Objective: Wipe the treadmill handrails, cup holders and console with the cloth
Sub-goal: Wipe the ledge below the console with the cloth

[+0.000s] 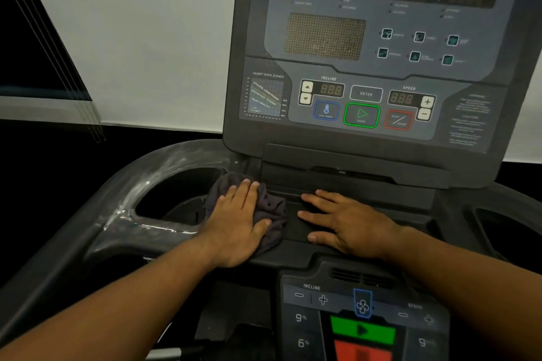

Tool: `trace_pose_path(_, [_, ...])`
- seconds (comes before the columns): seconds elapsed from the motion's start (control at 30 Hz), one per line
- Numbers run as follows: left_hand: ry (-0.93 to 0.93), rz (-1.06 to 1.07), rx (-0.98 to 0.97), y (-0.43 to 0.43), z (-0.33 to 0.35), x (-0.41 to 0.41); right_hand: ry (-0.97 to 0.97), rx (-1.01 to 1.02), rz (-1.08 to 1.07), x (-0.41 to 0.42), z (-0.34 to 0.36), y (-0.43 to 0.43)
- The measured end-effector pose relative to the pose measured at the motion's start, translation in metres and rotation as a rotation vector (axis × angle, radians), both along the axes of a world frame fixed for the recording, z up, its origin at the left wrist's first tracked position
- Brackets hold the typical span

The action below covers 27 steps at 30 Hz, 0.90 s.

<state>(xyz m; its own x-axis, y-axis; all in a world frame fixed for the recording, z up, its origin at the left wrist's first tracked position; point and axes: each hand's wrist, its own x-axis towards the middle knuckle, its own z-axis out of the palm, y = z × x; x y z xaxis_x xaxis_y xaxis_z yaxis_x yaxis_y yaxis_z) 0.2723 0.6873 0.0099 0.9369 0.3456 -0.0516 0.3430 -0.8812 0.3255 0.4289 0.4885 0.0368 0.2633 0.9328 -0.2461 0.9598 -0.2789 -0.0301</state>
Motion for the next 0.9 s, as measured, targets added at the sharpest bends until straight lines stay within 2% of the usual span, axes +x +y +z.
trace_pose_path(0.07, [-0.005, -0.017, -0.033, -0.006, -0.003, -0.018, 0.031, -0.02, -0.025, -0.005, 0.006, 0.002])
trace_pose_path(0.17, [0.002, -0.058, -0.067, -0.011, -0.004, -0.038, 0.214, 0.027, -0.171, -0.018, 0.017, -0.001])
trace_pose_path(0.23, [0.013, -0.101, -0.047, -0.01, -0.004, -0.04, 0.347, 0.069, -0.27, -0.029, 0.02, -0.012])
trace_pose_path(0.33, [0.033, -0.198, 0.046, -0.009, 0.002, -0.028, 0.442, -0.001, -0.333, -0.044, 0.021, -0.03])
trace_pose_path(0.53, [0.118, -0.273, 0.18, -0.018, 0.017, 0.009, 0.437, -0.058, -0.362, -0.054, 0.023, -0.032])
trace_pose_path(0.6, [0.116, -0.279, 0.141, -0.02, 0.017, 0.002, 0.43, -0.063, -0.362, -0.057, 0.024, -0.033])
trace_pose_path(0.77, [-0.034, -0.278, -0.042, -0.021, 0.015, -0.044, 0.448, -0.062, -0.364, -0.058, 0.025, -0.036])
trace_pose_path(0.9, [0.023, -0.212, -0.033, -0.015, 0.008, -0.028, 0.468, -0.056, -0.379, -0.058, 0.025, -0.035])
